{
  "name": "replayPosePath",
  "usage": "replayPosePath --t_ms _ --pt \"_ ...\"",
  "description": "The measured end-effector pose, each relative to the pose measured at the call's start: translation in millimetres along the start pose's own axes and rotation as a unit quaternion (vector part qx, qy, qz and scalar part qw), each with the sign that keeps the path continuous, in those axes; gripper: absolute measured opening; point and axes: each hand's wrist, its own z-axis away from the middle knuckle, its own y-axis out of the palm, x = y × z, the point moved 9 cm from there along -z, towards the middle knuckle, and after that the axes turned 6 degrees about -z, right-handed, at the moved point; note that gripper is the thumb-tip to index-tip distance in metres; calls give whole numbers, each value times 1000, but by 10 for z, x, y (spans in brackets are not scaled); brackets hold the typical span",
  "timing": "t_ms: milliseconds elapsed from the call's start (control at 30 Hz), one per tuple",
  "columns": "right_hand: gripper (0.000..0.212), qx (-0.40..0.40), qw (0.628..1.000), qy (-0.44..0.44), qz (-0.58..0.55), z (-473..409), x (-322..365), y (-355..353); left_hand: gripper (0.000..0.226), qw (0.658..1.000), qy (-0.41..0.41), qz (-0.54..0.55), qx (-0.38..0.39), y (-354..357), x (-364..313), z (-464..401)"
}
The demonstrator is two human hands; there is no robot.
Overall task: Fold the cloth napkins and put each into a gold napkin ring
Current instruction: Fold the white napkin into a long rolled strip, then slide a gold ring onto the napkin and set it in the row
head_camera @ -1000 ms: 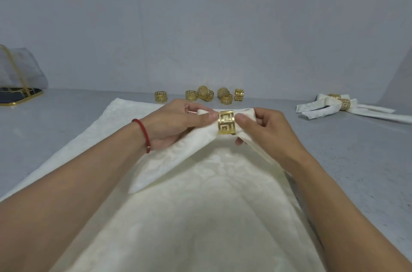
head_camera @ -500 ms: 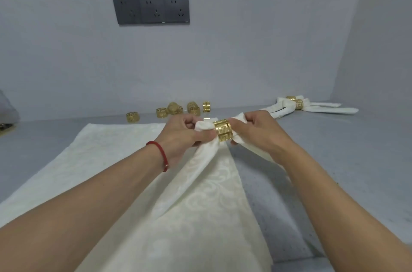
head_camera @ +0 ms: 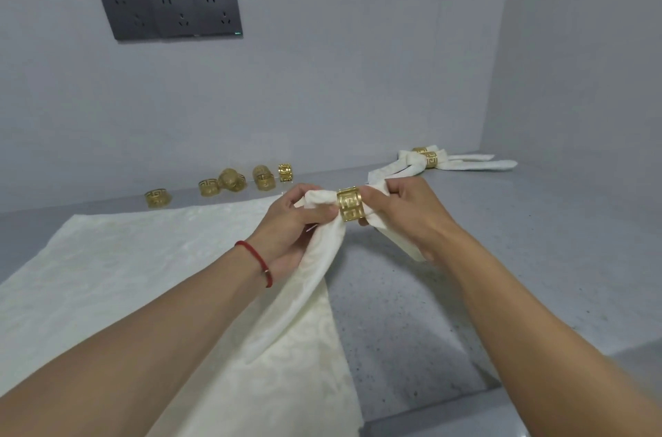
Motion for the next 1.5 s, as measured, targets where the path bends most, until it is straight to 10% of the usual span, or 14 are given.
replayPosePath --t_ms 800,1067,1233,1500 --pt "29 -80 990 14 115 -347 -307 -1028 18 982 5 -186 13 654 258 -732" --pt "20 -382 873 -123 276 -242 -330 -1819 10 979 -68 -179 -71 932 710 -1644" --pt "15 -334 880 -95 326 -413 -548 -1781 61 961 -81 -250 -92 983 955 -2521" --pt "18 -303 885 11 353 -634 -912 -1877 28 930 -43 -337 -138 1318 838 -3081"
